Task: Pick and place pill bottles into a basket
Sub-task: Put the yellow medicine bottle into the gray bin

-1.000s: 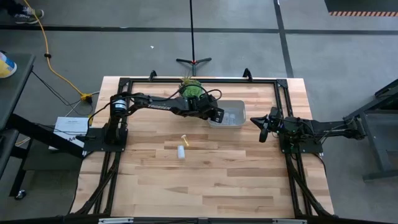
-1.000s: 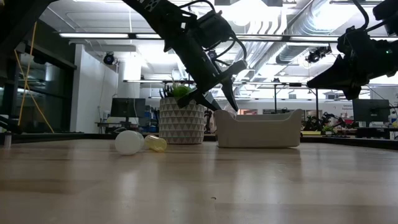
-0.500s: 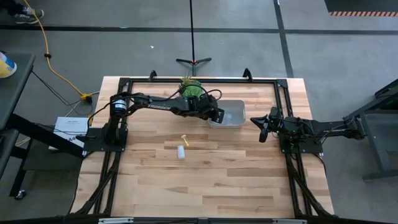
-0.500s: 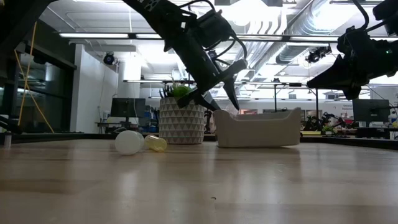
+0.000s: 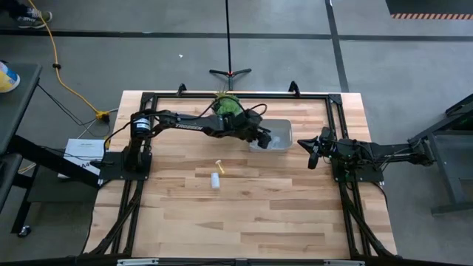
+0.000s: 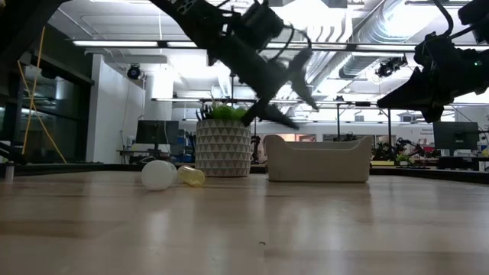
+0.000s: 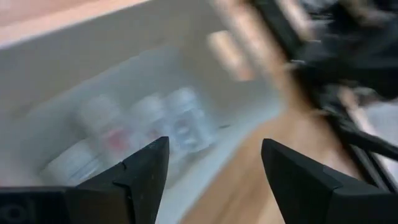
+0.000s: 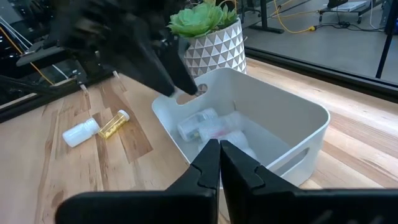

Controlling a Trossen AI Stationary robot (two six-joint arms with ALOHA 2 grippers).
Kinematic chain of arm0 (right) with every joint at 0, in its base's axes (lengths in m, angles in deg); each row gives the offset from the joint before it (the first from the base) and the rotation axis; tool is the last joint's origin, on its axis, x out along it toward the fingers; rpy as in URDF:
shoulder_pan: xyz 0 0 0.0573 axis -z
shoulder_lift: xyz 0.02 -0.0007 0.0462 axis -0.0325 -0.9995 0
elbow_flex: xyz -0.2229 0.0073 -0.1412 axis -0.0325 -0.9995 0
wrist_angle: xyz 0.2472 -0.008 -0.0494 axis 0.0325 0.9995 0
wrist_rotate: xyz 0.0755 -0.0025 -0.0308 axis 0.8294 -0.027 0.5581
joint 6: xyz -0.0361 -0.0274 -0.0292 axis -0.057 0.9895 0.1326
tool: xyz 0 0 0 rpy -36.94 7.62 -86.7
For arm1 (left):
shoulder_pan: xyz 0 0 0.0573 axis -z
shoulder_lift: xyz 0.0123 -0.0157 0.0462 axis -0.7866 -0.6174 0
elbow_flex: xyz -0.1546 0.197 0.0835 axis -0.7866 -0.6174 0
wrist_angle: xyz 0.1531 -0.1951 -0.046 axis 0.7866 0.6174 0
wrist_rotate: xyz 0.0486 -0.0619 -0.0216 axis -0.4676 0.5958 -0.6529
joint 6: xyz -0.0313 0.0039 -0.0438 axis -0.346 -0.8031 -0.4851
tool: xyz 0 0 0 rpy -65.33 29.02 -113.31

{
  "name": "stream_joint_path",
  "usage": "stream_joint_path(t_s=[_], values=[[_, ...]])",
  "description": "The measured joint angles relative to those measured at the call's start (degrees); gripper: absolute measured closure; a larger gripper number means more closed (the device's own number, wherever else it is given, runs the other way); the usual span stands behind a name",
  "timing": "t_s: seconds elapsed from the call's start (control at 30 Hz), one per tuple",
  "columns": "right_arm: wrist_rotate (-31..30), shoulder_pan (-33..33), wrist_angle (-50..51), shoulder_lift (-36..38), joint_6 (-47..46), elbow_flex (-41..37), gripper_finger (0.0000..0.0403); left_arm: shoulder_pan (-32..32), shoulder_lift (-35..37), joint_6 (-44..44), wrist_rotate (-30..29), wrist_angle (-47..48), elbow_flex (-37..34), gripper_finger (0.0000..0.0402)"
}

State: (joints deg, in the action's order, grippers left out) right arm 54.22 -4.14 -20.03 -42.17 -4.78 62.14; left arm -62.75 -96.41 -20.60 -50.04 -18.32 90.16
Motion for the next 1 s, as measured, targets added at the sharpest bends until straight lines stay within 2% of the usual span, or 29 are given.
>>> stream_joint_path(t_s=[0.13,0.27,0.37,0.43,0.53,0.63,0.77,1.0], values=[[0.02,0.00,0.00,0.00,0.00,0.00,0.0401,0.02,1.48,6.99,5.58,-5.39,0.15,0.0117],[0.32,0.00,0.00,0.00,-0.01,0.00,0.0399,0.26,3.35,16.08,12.68,-5.28,0.07,0.0128],[0.44,0.02,0.00,0.00,-0.65,0.00,0.0399,0.99,5.65,24.20,19.04,-0.44,0.07,0.0136],[0.44,0.02,0.00,0.00,-0.83,0.00,0.0401,2.09,7.29,29.44,20.79,5.13,0.13,0.0141],[0.42,0.01,0.01,-0.02,-0.84,0.00,0.0400,4.23,9.35,36.26,19.68,14.75,0.13,0.0145],[0.44,0.00,0.00,-0.02,-0.83,0.00,0.0397,6.69,10.82,40.83,15.68,23.34,0.13,0.0146],[0.42,0.02,0.02,-0.02,-0.57,0.00,0.0398,8.74,11.20,41.06,11.35,31.00,0.13,0.0144],[0.42,0.01,0.02,-0.02,-0.44,0.00,0.0399,8.59,11.22,37.80,9.89,40.64,0.13,0.0147]])
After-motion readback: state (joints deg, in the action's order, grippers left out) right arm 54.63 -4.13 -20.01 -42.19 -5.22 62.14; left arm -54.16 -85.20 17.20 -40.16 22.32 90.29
